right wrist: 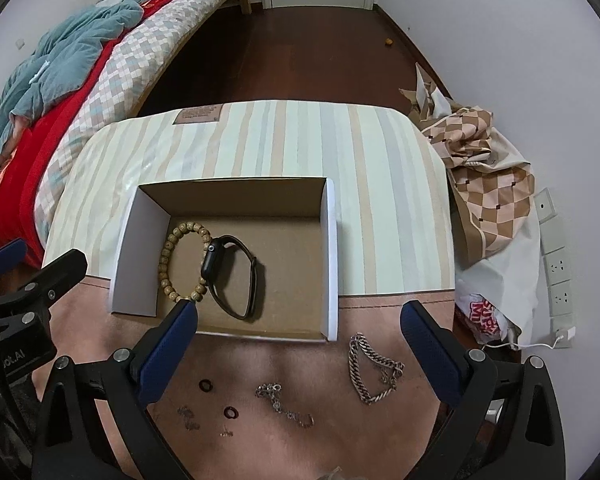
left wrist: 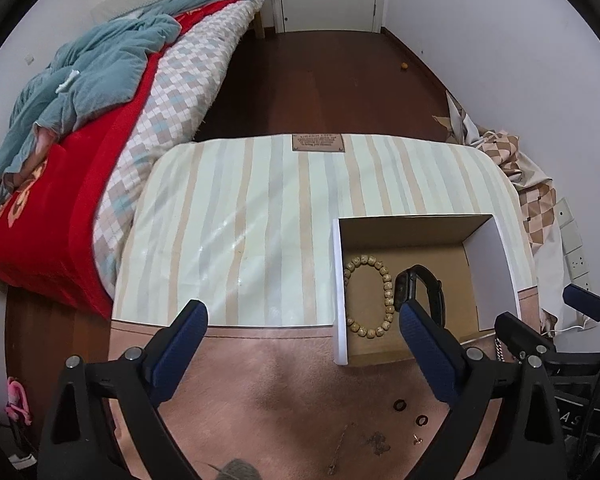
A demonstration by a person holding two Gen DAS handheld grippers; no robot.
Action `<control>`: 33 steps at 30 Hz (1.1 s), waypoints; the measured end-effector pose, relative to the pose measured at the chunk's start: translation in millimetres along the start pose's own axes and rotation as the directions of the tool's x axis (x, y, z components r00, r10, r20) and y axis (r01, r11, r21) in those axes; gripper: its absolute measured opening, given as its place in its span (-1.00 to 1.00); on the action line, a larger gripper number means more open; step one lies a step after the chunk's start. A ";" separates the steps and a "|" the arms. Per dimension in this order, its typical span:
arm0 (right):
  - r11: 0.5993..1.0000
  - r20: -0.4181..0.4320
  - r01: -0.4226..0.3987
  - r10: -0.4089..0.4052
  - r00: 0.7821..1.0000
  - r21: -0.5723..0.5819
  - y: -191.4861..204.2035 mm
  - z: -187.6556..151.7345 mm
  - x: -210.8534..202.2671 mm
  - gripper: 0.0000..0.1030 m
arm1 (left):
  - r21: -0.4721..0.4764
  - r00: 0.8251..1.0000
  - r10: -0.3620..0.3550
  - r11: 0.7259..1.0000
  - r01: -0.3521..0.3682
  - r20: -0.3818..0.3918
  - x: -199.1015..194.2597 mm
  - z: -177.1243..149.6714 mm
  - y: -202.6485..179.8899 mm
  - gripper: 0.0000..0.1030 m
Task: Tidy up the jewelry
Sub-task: 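Open both tools and lift them out of the box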
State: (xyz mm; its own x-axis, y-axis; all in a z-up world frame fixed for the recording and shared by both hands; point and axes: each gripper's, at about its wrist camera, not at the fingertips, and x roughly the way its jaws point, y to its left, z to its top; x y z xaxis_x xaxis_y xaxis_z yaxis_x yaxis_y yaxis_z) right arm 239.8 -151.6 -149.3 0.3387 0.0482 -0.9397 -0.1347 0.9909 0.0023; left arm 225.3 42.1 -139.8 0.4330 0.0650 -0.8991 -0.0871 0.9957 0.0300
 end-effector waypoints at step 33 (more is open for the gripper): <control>1.000 0.268 0.005 -0.009 0.963 0.017 6.8 -72.6 -167.4 0.99 | -0.100 0.971 0.051 0.995 -0.028 0.234 -139.0 -66.3 9.0 0.90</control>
State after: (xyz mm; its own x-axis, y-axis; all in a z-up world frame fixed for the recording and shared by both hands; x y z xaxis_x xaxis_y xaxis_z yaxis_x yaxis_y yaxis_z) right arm 114.6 -162.1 -16.8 0.5772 0.0708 -0.8135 -0.1174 0.9931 0.0032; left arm 104.9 37.7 -43.4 0.6262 0.1290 -0.7690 -0.1881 0.9821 0.0116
